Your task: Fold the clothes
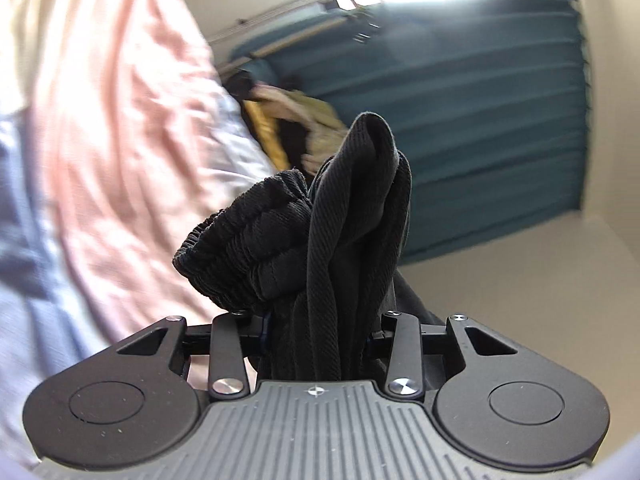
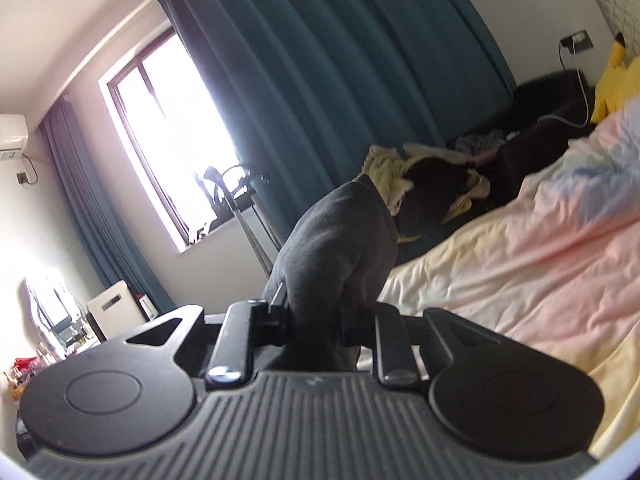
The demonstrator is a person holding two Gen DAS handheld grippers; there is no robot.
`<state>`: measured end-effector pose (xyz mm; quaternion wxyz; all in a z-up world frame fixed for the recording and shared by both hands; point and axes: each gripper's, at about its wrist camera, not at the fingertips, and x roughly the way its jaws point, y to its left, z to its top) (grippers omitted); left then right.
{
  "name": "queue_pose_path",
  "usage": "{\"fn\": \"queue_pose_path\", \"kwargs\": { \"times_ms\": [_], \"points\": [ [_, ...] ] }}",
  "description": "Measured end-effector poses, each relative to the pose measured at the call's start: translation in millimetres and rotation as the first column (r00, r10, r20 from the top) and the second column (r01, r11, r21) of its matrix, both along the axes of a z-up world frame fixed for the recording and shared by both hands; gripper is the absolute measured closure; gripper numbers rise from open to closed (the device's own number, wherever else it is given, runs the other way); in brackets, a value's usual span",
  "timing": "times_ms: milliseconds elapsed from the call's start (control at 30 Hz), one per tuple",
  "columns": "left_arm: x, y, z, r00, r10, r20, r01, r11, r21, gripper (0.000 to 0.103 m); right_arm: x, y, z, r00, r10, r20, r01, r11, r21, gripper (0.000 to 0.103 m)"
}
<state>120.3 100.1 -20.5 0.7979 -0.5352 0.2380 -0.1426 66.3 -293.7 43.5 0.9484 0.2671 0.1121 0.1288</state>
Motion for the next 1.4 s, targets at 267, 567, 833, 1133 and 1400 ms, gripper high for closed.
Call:
{"fn": "queue_pose_path", "kwargs": {
  "times_ms": [267,567,833,1133,1400],
  "points": [
    [25,-149,54,0.973,-0.210,0.098,0.208,0.978,0.023,0.060,-61,-137,48,0.987,-0.142,0.077,0.137,0.988,0.075,0.080],
    [64,-325,15,0.884,-0.447,0.138,0.442,0.894,0.070,0.059,-121,-292,23,0.923,-0.379,0.065,0.374,0.924,0.080,0.080],
    [81,-393,-101,0.817,-0.577,0.021,0.553,0.792,0.260,0.057,-155,-344,-141,0.851,-0.492,-0.182,0.519,0.841,0.151,0.079],
    [88,-386,-138,0.795,-0.604,0.062,0.565,0.773,0.289,0.044,-145,-355,-209,0.815,-0.467,-0.342,0.535,0.834,0.134,0.073],
    [80,-376,-111,0.795,-0.605,-0.049,0.565,0.708,0.423,0.013,-159,-340,-175,0.717,-0.643,-0.268,0.662,0.749,-0.027,0.027]
  ]
}}
